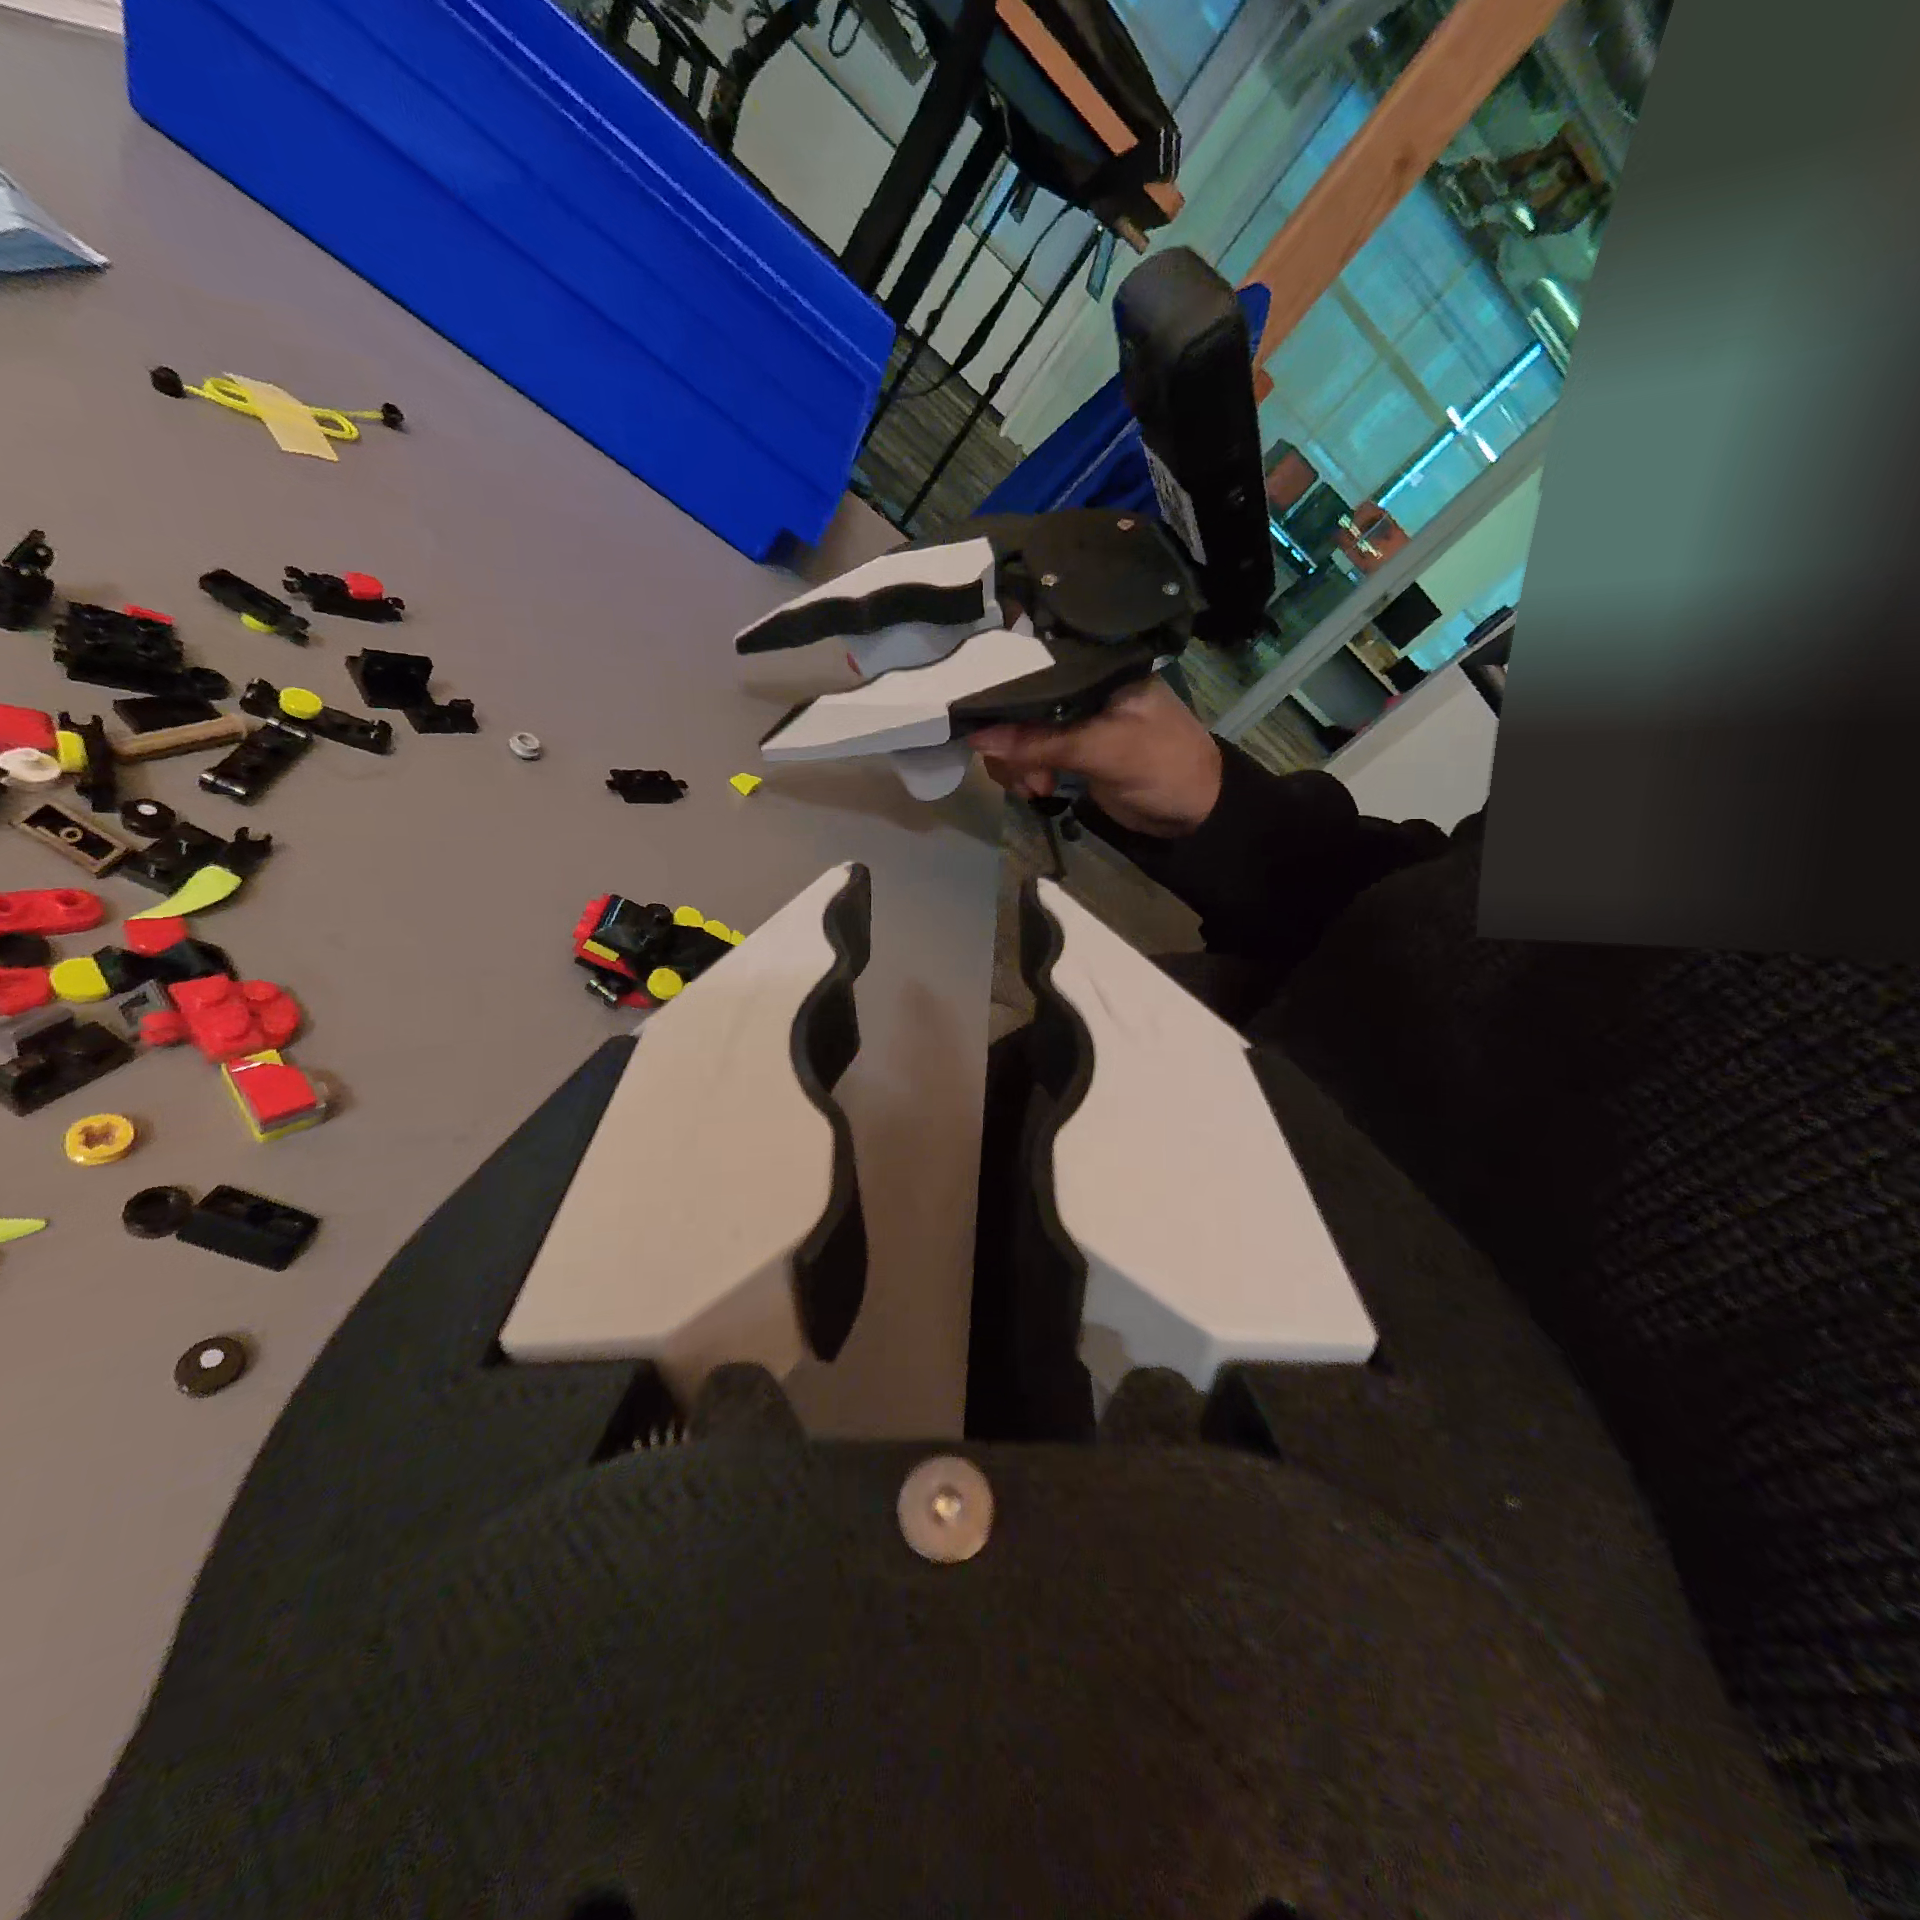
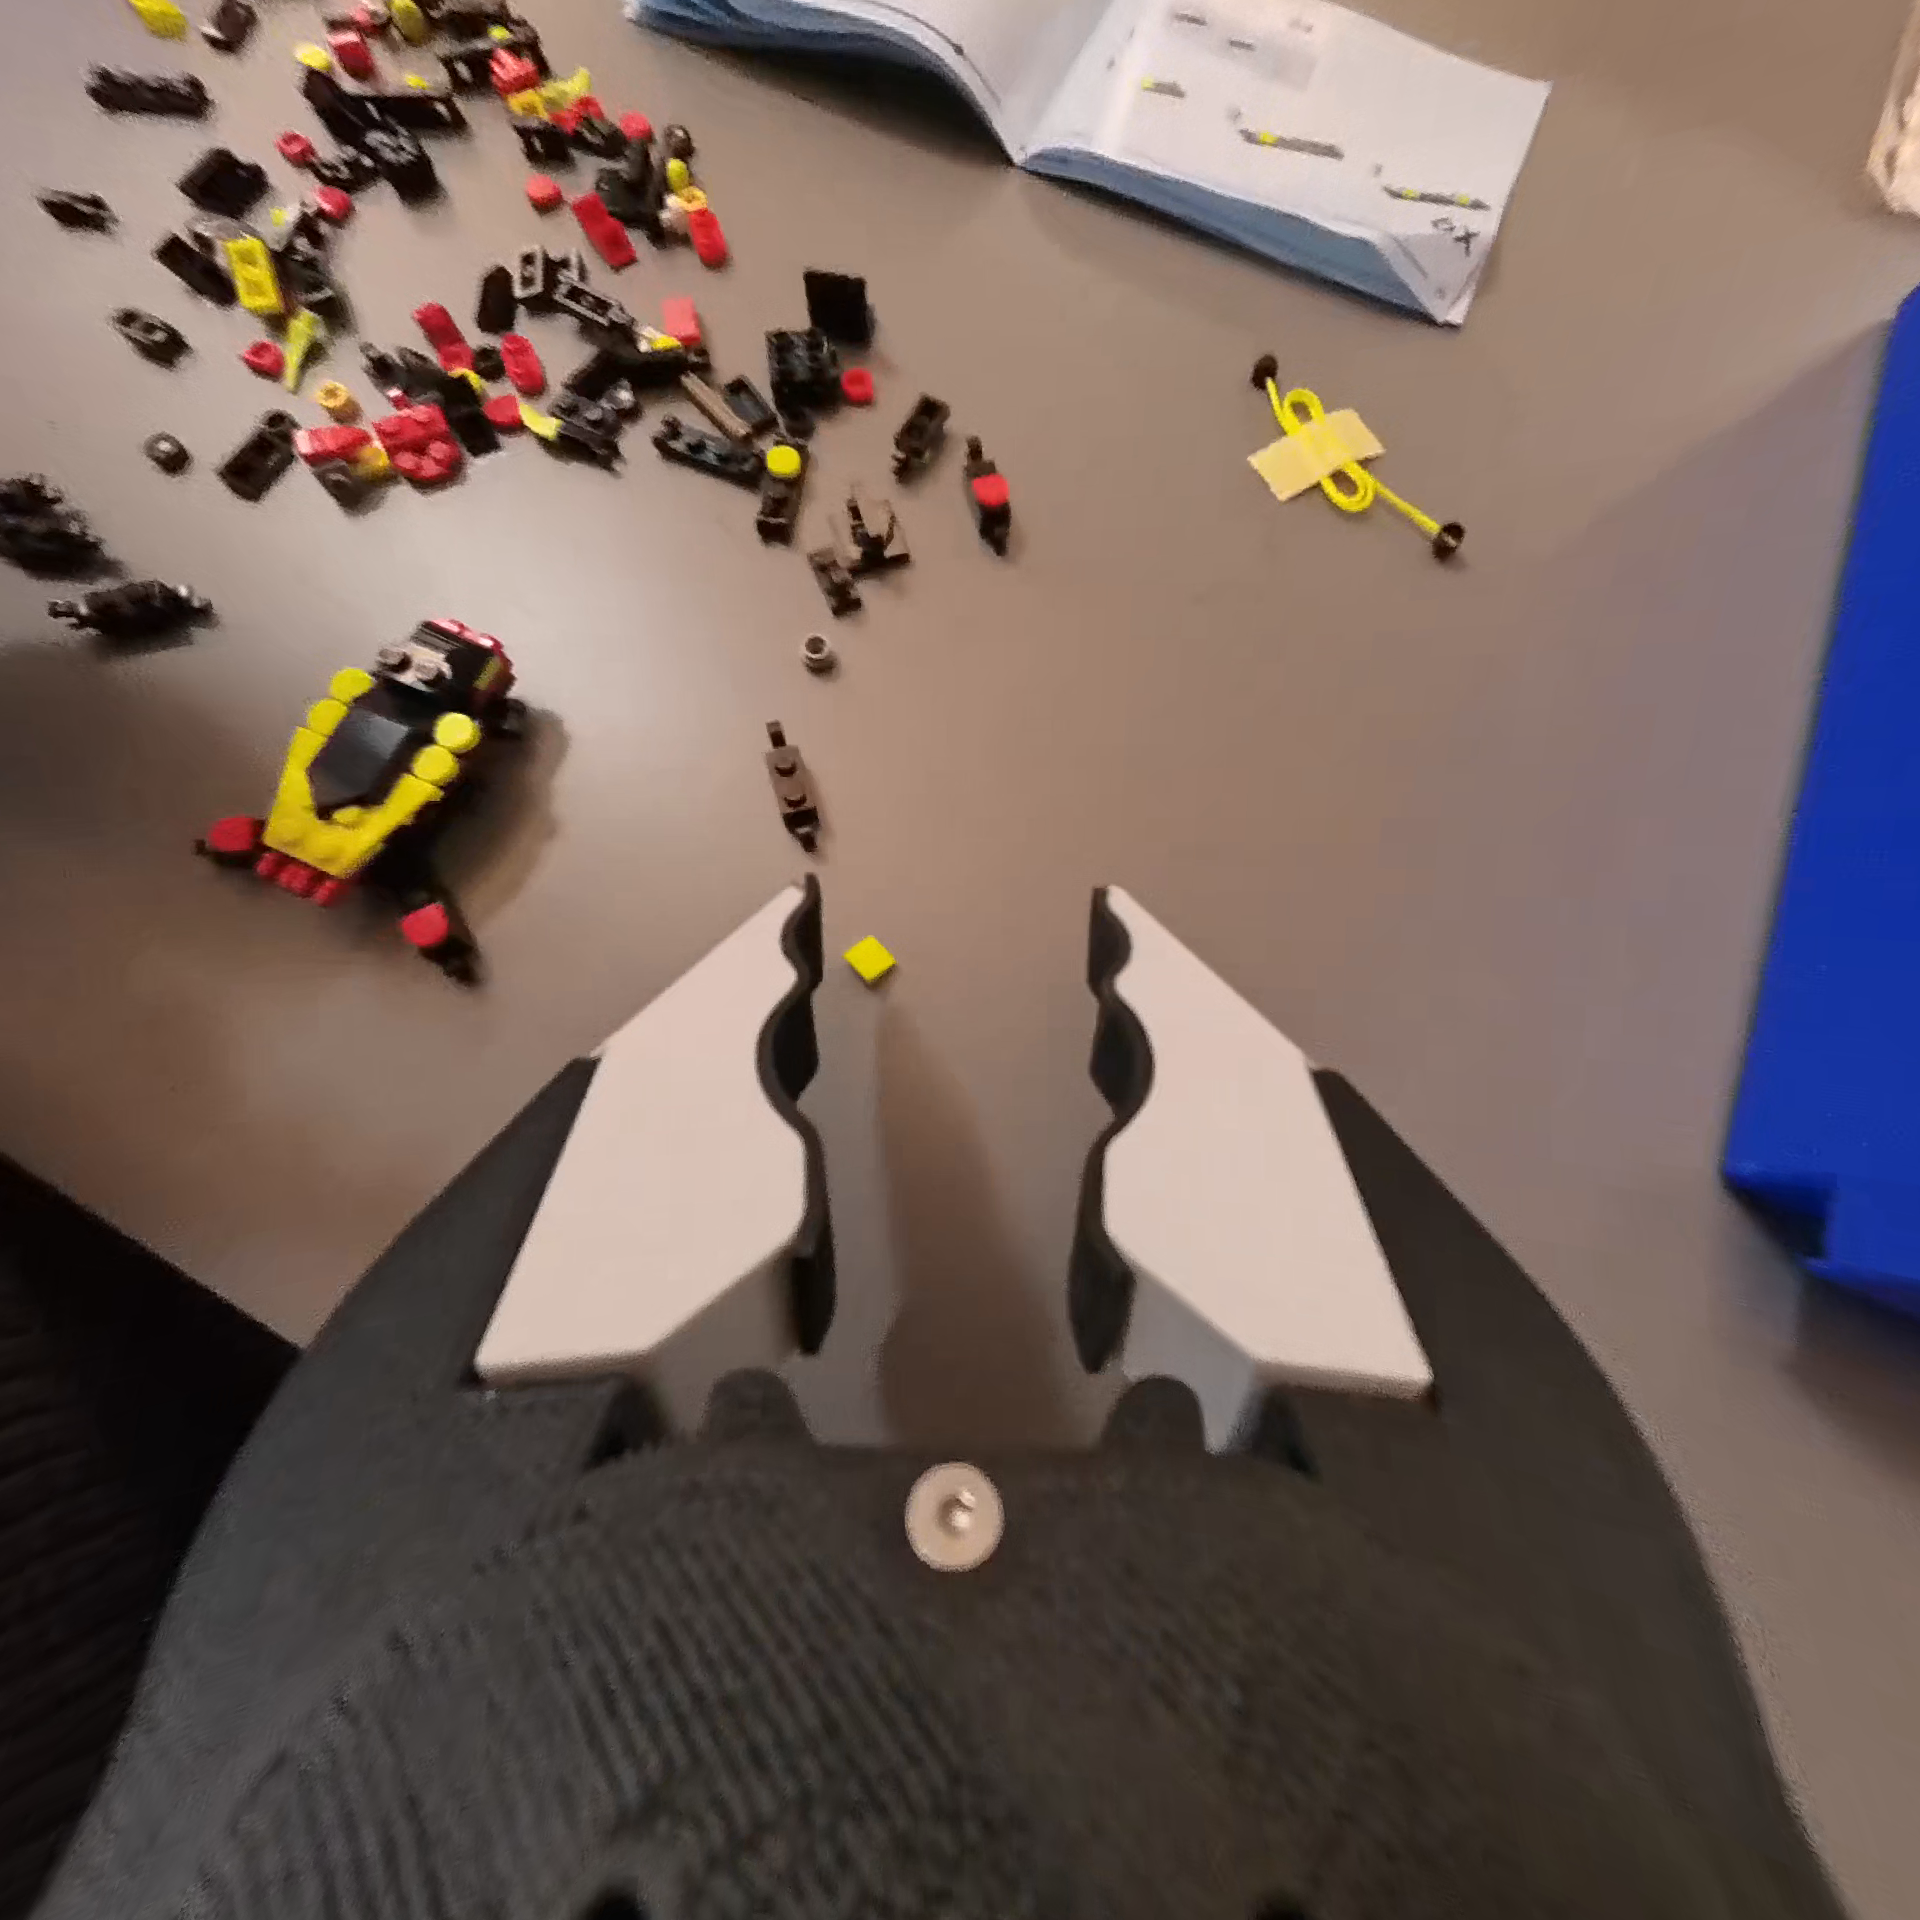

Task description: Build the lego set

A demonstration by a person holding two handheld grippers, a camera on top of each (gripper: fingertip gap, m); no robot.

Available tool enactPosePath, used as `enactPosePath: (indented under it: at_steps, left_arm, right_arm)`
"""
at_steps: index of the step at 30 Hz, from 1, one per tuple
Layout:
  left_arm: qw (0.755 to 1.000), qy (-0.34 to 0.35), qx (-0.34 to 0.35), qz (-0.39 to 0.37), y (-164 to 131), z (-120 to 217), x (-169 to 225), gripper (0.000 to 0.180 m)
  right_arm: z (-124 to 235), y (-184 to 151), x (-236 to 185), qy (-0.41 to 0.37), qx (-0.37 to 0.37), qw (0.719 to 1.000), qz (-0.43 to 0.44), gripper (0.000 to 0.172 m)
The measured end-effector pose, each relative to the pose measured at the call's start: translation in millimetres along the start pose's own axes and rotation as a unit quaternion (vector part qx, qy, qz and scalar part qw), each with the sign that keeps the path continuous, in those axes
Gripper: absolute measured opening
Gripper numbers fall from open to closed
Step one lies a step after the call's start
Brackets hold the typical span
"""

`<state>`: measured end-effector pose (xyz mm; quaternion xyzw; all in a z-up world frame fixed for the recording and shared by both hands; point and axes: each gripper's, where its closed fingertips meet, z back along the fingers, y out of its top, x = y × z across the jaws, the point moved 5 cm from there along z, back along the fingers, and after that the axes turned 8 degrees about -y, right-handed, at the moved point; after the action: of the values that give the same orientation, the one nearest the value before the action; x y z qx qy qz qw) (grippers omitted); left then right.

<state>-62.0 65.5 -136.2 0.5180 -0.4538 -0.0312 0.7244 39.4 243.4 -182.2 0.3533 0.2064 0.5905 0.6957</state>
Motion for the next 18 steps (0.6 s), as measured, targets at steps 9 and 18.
enactPosePath:
  at_steps: [9,18]
  left_arm:
    - [1.000,-0.006,0.005,0.010,0,0,-2,0.026]
    - [1.000,-0.006,0.004,0.015,-1,0,-4,0.026]
  right_arm:
    - [3,5,-15,0.102,0.025,0.994,-0.026,0.039]
    - [4,6,-18,0.115,0.032,0.993,-0.027,0.028]
